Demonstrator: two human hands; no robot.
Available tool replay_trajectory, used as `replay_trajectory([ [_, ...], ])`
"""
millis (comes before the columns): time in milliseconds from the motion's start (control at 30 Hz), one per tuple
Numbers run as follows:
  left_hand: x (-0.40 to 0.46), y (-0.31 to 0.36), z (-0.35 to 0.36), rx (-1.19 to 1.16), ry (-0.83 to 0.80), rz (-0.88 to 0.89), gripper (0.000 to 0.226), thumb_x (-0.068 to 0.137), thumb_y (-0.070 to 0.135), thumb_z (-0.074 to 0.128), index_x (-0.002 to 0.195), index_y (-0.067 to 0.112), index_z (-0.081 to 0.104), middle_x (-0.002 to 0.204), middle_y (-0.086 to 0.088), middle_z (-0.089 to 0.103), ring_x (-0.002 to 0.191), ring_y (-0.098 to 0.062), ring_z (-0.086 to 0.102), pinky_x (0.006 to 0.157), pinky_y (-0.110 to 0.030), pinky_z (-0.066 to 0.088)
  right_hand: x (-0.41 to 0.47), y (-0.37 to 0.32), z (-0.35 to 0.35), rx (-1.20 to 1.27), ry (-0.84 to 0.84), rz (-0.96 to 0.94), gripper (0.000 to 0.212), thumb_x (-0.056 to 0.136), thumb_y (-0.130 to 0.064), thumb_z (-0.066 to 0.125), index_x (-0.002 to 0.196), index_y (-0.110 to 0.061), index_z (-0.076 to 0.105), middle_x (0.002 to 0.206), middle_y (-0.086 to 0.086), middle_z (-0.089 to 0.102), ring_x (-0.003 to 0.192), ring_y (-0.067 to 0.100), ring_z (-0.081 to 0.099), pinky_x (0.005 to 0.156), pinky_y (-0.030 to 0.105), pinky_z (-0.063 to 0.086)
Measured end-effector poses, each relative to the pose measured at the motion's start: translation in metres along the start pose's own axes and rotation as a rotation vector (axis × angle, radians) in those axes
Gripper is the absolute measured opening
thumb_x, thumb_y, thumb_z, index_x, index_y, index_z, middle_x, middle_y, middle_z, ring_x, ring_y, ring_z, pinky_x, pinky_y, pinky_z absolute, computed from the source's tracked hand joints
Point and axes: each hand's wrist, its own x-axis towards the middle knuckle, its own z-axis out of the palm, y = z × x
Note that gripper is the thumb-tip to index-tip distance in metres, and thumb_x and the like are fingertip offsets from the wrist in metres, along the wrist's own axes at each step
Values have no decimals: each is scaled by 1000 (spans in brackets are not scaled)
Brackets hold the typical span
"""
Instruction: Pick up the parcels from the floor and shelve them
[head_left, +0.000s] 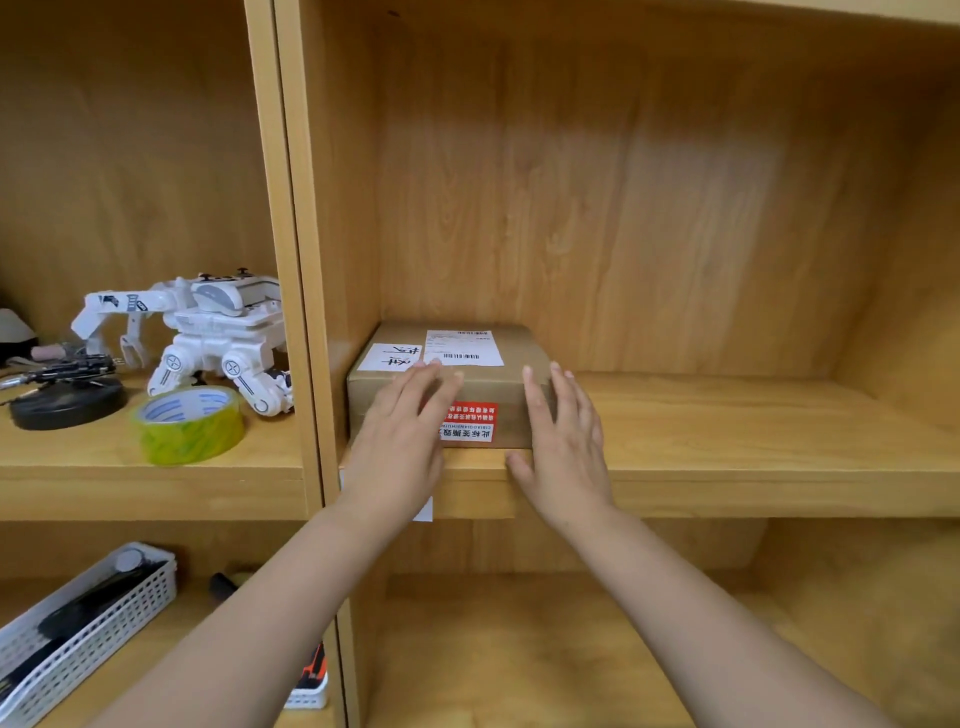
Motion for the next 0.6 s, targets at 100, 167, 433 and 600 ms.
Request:
replay_trajectory([
  [100, -5, 18, 13, -97, 11, 69, 64, 69, -2, 60, 130, 16, 49, 137, -10, 49, 126, -29, 42, 104, -41, 34, -17, 5, -2, -15, 22, 19, 92, 76, -28, 68, 146, -22, 9, 154, 15, 18, 138, 31, 19, 114, 46, 18],
  [167, -8, 31, 23, -136, -4, 101, 63, 67, -1, 60, 127, 16, 51, 136, -10, 50, 123, -28, 43, 103, -39, 32, -28, 13, -7, -40, 33, 57, 91, 75, -27, 69, 146, -20, 13, 152, 15, 22, 135, 31, 21, 113, 48, 19],
  [433, -20, 100, 54, -223, -85, 255, 64, 64, 3, 66, 125, 18, 52, 131, -9, 53, 117, -26, 44, 99, -39, 37, -89, 67, -51, -205, -7, 190, 86, 78, -29, 67, 146, -16, 15, 151, 16, 23, 133, 35, 28, 111, 49, 20],
  [600, -24, 160, 60, -286, -136, 345, 65, 62, 4, 68, 124, 18, 53, 131, -9, 53, 118, -23, 40, 100, -40, 36, -135, 103, -89, -267, -24, 324, 86, 80, -29, 64, 147, -18, 11, 153, 15, 18, 133, 37, 27, 112, 48, 18],
])
